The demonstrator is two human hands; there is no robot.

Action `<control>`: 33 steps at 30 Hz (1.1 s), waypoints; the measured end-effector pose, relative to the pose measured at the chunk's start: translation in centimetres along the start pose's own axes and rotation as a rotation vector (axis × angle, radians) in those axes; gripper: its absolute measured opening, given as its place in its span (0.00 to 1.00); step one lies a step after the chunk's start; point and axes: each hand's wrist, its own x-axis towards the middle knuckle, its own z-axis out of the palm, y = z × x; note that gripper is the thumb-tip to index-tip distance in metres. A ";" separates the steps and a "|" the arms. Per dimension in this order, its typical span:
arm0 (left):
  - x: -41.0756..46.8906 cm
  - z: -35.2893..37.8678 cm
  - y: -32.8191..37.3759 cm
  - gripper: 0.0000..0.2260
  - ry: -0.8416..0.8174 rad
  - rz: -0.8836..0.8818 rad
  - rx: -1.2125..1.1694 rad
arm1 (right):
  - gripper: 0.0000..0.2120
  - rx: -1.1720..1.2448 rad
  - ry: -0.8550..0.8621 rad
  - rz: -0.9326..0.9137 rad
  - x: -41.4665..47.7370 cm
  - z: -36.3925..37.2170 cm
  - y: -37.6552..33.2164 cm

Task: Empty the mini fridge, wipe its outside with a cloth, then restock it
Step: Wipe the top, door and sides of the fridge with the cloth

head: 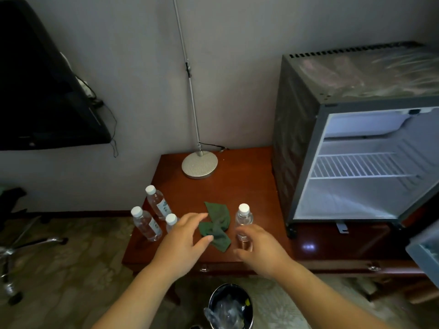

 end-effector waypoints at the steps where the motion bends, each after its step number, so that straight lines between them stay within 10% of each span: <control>1: 0.5 -0.6 -0.7 0.25 0.002 0.025 0.034 | 0.28 -0.011 -0.020 0.012 1.0 1.0 -0.2; 9: 6.3 -5.0 -7.3 0.25 -0.137 0.137 0.080 | 0.40 -0.106 -0.185 0.273 10.3 10.0 -0.4; 14: 9.8 -6.4 -9.8 0.24 -0.215 0.185 0.054 | 0.29 -0.222 -0.202 0.459 12.9 13.1 -0.1; 19: 12.1 -7.5 -10.4 0.23 -0.248 0.228 -0.012 | 0.10 -0.266 -0.032 0.400 13.1 12.2 -2.2; 33: 13.9 -9.1 4.7 0.14 -0.254 0.526 -0.307 | 0.08 0.106 0.624 0.098 2.7 -11.5 -13.4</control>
